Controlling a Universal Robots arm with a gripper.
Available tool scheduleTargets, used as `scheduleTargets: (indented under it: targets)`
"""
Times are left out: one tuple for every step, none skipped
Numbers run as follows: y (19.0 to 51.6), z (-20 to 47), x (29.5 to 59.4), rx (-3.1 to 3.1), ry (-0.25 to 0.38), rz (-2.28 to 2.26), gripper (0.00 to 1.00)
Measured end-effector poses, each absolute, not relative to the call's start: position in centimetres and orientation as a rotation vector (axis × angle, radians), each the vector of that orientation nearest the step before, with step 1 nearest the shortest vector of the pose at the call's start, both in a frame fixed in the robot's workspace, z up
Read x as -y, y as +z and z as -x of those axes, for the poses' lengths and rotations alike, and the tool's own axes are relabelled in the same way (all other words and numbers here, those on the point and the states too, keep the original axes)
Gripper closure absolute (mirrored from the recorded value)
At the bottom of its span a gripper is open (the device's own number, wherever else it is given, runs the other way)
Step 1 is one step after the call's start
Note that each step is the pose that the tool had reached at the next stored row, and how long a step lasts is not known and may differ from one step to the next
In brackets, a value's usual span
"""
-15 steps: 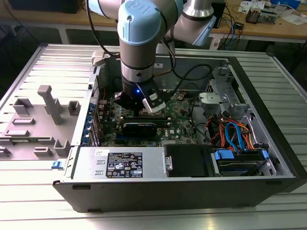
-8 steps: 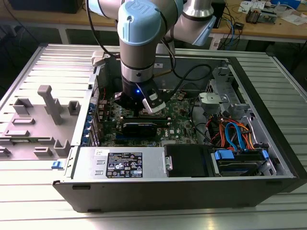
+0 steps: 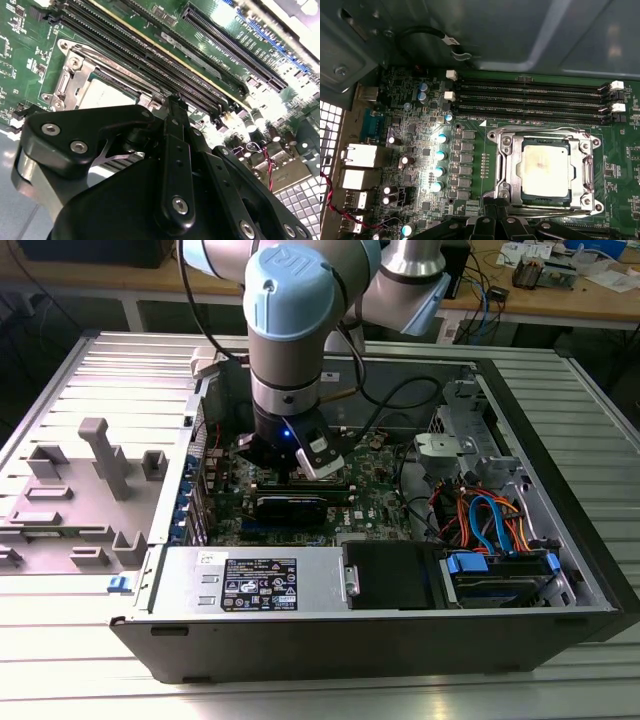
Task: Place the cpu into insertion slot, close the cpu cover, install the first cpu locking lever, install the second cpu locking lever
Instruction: 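Install the second cpu locking lever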
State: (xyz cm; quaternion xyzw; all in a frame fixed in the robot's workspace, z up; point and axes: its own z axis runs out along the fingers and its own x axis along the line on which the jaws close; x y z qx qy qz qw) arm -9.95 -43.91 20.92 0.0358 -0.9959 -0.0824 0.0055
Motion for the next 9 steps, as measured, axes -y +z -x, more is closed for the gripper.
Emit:
scheduleTargets:
  targets:
    - [20.91, 9.97, 44.05, 3.118, -0.259, -0.112, 0.89]
    - [20.91, 9.99, 44.09, 3.118, -0.261, -0.112, 0.89]
    - [20.90, 9.98, 44.11, 3.117, -0.265, -0.112, 0.89]
    - [20.87, 9.98, 44.11, 3.117, -0.270, -0.112, 0.89]
    - [20.83, 9.99, 44.12, 3.117, -0.277, -0.112, 0.89]
    - [20.81, 9.98, 44.12, 3.117, -0.281, -0.112, 0.89]
    - [20.79, 9.98, 44.13, 3.116, -0.285, -0.112, 0.89]
    - [20.77, 9.98, 44.14, 3.116, -0.289, -0.112, 0.89]
    - [20.75, 9.98, 44.15, 3.116, -0.292, -0.112, 0.89]
